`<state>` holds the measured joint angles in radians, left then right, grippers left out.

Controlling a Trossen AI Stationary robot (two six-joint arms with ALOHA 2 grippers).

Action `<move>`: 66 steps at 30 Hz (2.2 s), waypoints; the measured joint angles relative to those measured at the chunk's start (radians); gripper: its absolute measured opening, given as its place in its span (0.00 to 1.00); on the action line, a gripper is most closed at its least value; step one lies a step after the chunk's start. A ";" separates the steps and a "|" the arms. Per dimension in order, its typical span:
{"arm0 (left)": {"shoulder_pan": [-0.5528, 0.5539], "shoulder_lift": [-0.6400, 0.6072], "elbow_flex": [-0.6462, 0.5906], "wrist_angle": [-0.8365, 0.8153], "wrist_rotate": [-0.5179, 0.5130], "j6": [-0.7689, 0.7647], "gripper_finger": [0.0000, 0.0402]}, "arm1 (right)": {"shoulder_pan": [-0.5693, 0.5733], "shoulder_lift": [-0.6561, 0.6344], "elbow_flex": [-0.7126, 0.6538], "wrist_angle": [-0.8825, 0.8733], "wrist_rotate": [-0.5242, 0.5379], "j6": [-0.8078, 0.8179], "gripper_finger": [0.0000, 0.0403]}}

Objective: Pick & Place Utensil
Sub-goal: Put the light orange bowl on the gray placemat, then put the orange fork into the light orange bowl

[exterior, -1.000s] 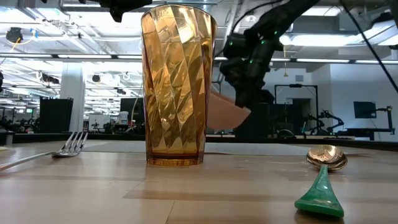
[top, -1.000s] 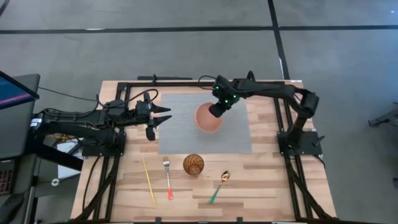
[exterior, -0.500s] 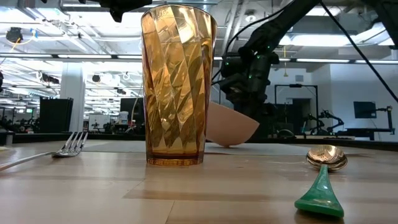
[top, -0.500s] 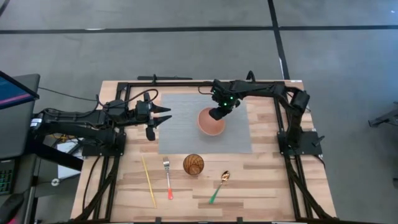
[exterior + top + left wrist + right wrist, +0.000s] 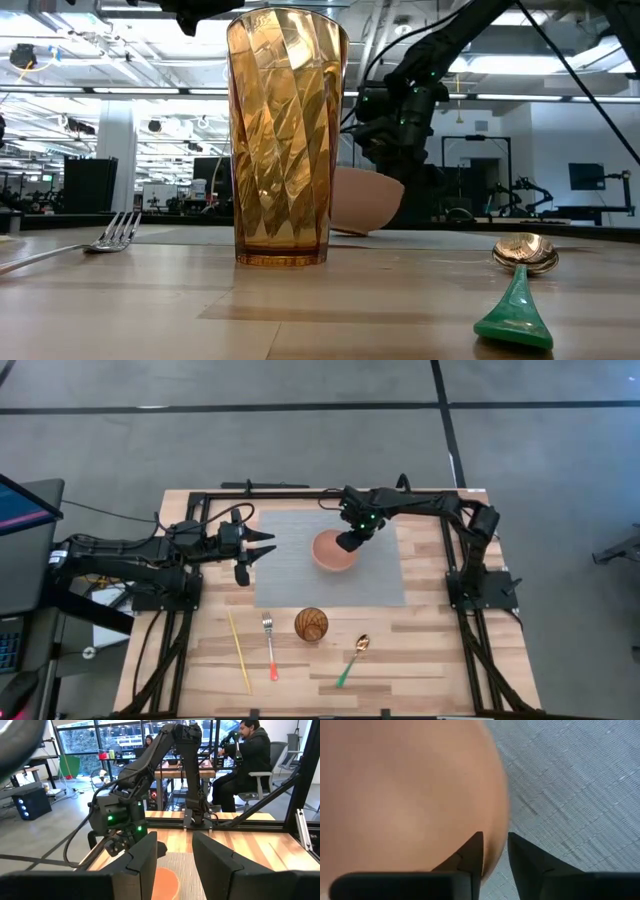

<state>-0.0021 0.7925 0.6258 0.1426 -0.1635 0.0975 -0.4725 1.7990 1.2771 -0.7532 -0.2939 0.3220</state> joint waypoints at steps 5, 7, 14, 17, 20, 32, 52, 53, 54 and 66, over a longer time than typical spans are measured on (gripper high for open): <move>0.000 0.000 0.000 -0.001 0.015 -0.008 0.32 | -0.005 -0.007 0.038 -0.018 -0.139 0.000 0.22; 0.000 0.002 0.000 -0.001 0.055 -0.009 0.32 | -0.005 -0.007 0.056 -0.023 -0.222 0.000 0.22; 0.000 0.003 0.000 -0.005 0.113 -0.067 0.32 | -0.012 -0.009 0.100 -0.038 -0.258 0.008 0.22; 0.000 0.003 0.000 -0.010 0.123 -0.102 0.32 | -0.024 -0.009 0.108 -0.039 -0.256 0.008 0.22; 0.000 0.003 0.000 -0.038 0.167 -0.143 0.32 | -0.027 -0.009 0.109 -0.037 -0.256 0.007 0.22; -0.117 0.126 -0.010 -0.510 0.195 -0.660 0.32 | -0.020 -0.009 0.109 -0.020 -0.256 -0.094 0.22; -0.221 0.430 -0.221 -0.292 0.201 -0.791 0.32 | -0.020 -0.009 0.109 0.005 -0.256 -0.095 0.22; -0.221 0.435 -0.225 -0.290 0.201 -0.791 0.32 | -0.020 -0.009 0.109 0.006 -0.256 -0.094 0.22; -0.221 0.436 -0.231 -0.288 0.201 -0.791 0.32 | -0.020 -0.009 0.109 0.006 -0.256 -0.094 0.22; -0.221 0.400 -0.236 -0.269 0.220 -0.790 0.32 | -0.020 -0.008 0.109 0.007 -0.256 -0.093 0.22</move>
<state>-0.2234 1.1926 0.3897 -0.1260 0.0569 -0.6923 -0.4923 1.7905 1.3865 -0.7464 -0.5495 0.2287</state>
